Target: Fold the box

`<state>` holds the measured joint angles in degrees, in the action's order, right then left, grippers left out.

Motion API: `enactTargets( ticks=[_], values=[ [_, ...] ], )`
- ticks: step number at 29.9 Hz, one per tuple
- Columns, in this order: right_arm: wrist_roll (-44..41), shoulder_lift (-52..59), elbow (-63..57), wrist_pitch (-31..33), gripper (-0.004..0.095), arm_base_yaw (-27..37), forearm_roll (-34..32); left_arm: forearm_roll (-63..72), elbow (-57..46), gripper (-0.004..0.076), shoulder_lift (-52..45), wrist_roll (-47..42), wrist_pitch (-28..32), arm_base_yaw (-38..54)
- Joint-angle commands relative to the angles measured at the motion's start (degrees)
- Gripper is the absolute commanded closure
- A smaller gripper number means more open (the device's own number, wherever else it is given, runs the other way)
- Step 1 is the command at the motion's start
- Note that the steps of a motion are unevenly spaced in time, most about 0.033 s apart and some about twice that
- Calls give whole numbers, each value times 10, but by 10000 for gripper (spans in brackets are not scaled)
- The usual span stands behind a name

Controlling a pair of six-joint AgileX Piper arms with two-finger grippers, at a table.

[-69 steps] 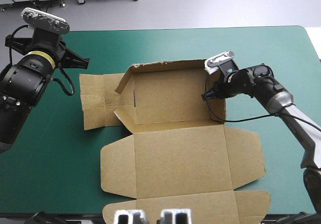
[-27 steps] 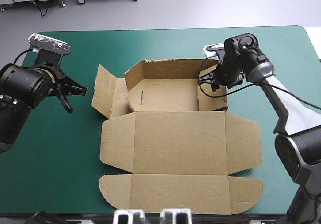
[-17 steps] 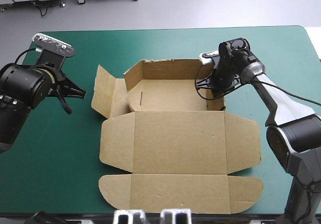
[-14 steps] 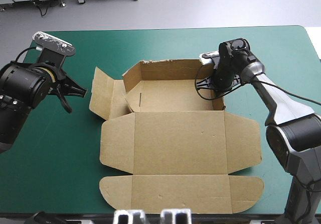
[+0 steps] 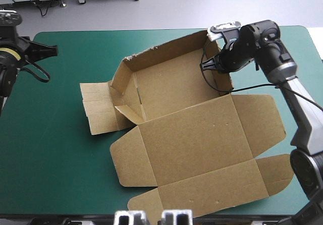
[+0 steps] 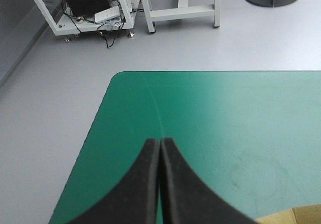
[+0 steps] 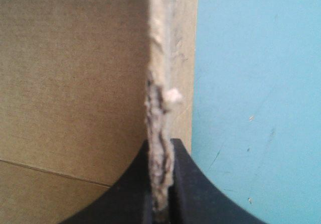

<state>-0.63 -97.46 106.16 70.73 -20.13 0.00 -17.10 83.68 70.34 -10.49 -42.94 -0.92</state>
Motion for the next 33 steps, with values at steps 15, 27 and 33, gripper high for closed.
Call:
enactTargets(
  ticks=[15, 27, 33],
  values=[
    [21, 204, 96, 9, 925, 0, -10, 829, 20, 724, 137, 368, -81, 302],
    [6, 330, 110, -44, 926, 0, 17, 1055, 19, 730, 235, 473, -317, 312],
    [6, 336, 110, -65, 926, 0, 46, 1098, 19, 730, 222, 485, -317, 252]
  ],
)
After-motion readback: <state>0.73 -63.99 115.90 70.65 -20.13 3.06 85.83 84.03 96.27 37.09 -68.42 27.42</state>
